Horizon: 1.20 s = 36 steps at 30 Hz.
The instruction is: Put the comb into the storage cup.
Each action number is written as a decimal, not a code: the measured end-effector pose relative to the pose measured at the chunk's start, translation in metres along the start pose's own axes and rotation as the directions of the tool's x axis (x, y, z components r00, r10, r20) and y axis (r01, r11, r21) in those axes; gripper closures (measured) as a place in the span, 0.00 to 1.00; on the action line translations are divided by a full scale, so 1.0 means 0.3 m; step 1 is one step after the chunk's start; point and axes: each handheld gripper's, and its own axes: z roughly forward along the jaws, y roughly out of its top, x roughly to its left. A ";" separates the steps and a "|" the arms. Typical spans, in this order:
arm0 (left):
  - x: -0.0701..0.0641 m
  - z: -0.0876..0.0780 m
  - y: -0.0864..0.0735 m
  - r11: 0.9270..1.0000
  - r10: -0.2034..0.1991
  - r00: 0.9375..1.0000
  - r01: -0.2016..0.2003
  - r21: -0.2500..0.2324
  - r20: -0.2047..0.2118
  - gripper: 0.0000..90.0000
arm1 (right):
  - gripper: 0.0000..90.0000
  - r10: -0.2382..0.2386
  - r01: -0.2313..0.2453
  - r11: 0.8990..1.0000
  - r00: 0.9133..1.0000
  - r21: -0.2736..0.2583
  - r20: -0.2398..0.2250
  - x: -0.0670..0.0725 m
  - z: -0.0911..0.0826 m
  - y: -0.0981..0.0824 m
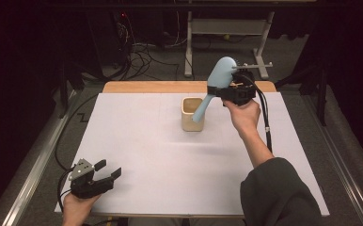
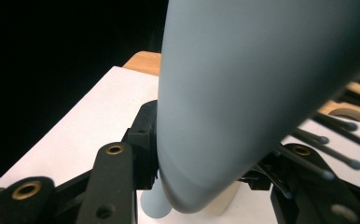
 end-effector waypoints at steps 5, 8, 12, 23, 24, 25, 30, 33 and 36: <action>-0.001 0.002 0.000 1.000 0.000 1.000 0.000 0.001 0.003 0.33 | 0.63 0.002 -0.001 1.000 1.000 -0.010 0.012 -0.001 0.007 0.022; -0.002 0.003 -0.001 1.000 0.003 1.000 -0.003 0.002 0.003 0.33 | 0.63 -0.001 0.001 1.000 1.000 -0.016 0.022 -0.001 0.007 0.040; -0.007 0.003 -0.001 1.000 0.009 1.000 -0.009 0.004 0.005 0.33 | 0.63 -0.007 0.007 1.000 0.999 -0.017 0.037 0.000 0.013 0.056; -0.009 0.001 -0.001 1.000 0.008 1.000 -0.008 0.001 0.012 0.33 | 0.63 -0.006 0.007 1.000 0.996 -0.016 0.084 -0.007 0.054 0.073; -0.009 0.002 -0.001 1.000 0.008 1.000 -0.008 0.002 0.012 0.33 | 0.63 -0.004 0.006 1.000 0.996 -0.012 0.087 -0.008 0.059 0.072; -0.010 0.002 -0.001 1.000 0.009 1.000 -0.009 0.004 0.012 0.33 | 0.63 -0.002 0.003 1.000 0.996 -0.011 0.091 -0.009 0.065 0.071; -0.010 0.002 -0.002 1.000 0.007 1.000 -0.008 0.006 0.014 0.33 | 0.63 -0.003 0.003 1.000 0.994 -0.003 0.106 -0.014 0.088 0.067; -0.010 0.002 -0.002 1.000 0.006 1.000 -0.006 0.006 0.015 0.33 | 0.63 -0.009 0.009 1.000 0.994 0.000 0.112 -0.013 0.098 0.063; -0.010 0.002 -0.002 1.000 0.005 1.000 -0.005 0.004 0.015 0.33 | 0.63 -0.020 0.019 1.000 0.993 0.009 0.119 -0.009 0.108 0.058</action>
